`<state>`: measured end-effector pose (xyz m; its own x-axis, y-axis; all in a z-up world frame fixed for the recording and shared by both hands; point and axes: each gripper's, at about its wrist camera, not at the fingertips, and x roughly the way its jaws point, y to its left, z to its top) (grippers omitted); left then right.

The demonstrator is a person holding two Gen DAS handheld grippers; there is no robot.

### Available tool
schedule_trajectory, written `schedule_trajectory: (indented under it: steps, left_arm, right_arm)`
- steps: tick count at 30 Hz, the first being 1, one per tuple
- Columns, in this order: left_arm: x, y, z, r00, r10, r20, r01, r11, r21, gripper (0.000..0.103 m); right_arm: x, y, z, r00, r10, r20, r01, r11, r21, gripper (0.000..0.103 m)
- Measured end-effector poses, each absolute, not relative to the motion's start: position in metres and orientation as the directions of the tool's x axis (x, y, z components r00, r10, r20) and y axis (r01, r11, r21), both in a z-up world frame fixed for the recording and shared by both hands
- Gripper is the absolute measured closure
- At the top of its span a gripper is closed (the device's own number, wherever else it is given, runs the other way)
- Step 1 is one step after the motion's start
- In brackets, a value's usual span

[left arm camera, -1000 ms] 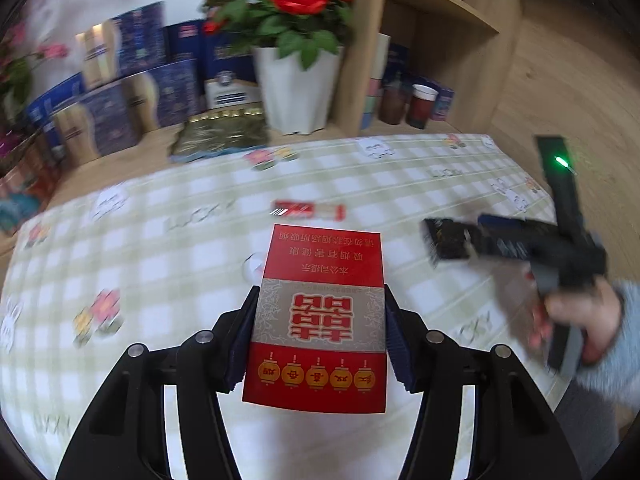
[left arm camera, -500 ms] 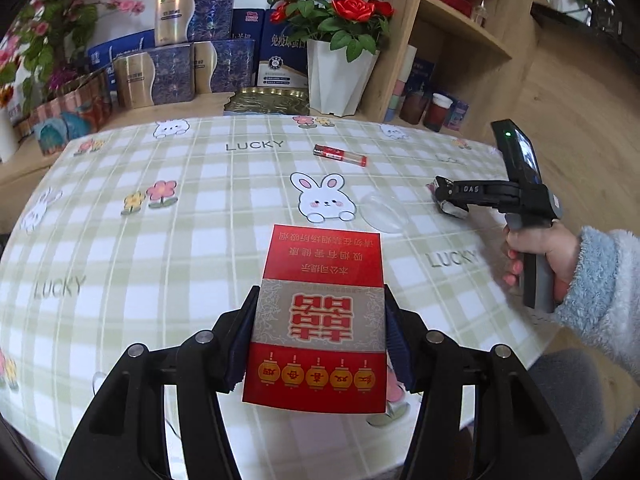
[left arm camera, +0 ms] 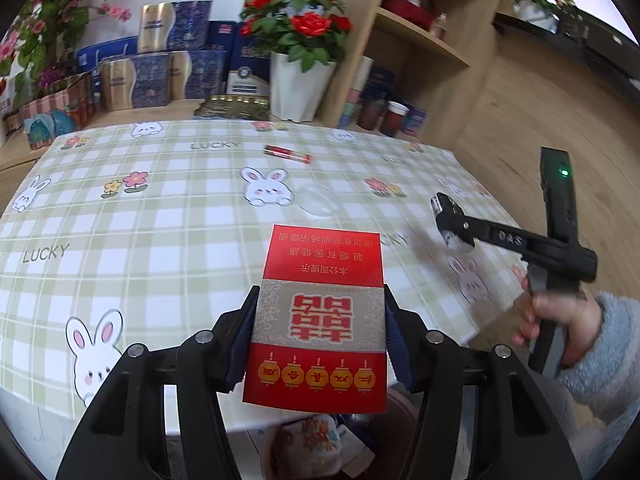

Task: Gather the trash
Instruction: 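Carry both items over the bin and open both grippers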

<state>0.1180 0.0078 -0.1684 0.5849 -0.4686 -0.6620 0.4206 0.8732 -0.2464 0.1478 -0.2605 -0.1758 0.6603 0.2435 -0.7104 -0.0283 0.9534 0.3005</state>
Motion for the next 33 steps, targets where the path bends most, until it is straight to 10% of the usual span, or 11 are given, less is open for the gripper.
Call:
schedule_trajectory:
  steps: [33]
  left_arm:
    - [-0.002,-0.037,-0.277,0.35,-0.455,-0.819,0.564,0.8,-0.203,0.048]
  right_arm:
    - [-0.006,-0.229,-0.19,0.685,0.258,-0.682,-0.077,0.956,0.284,0.061]
